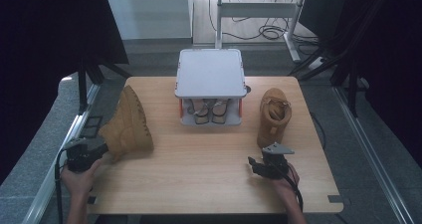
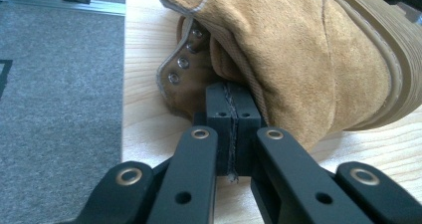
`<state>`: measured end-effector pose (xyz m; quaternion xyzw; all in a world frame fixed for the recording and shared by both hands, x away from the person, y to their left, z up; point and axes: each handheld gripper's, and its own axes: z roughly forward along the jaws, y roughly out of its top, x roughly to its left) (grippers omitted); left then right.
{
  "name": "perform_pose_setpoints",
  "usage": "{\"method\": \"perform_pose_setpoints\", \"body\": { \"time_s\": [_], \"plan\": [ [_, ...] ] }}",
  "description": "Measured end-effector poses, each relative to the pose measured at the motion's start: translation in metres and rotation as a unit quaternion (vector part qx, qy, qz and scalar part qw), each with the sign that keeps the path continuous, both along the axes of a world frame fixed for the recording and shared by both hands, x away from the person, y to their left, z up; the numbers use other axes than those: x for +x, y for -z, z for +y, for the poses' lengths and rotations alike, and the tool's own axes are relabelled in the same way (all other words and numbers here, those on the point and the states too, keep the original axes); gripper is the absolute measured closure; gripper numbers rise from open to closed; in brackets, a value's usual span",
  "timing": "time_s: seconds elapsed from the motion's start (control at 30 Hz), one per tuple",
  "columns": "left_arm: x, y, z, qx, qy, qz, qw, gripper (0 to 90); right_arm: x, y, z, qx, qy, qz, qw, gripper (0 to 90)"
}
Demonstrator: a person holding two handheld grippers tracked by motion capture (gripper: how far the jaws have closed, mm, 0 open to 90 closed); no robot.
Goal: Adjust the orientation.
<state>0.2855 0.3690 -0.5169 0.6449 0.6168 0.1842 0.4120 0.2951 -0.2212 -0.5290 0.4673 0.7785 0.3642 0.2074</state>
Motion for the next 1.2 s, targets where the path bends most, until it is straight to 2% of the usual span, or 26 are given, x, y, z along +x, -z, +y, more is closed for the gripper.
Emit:
{"method": "perform_pose_setpoints", "body": {
  "time_s": [0.27, 0.9, 1.2],
  "plan": [
    [0.001, -0.002, -0.002, 0.007, 0.001, 0.001, 1.0, 89.6, 0.0, 0.001, 0.001, -0.006, 0.001, 0.0, 1.0, 38.5],
    [0.007, -0.01, -0.013, 0.016, 0.018, -0.002, 0.9997, 89.5, 0.002, 0.002, -0.002, 0.003, 0.005, 0.005, 1.0, 38.5],
    [0.014, -0.026, -0.023, 0.013, 0.03, -0.017, 0.9993, 89.5, 0.002, 0.001, -0.005, 0.009, 0.01, 0.005, 0.9999, 38.5]
  ]
}}
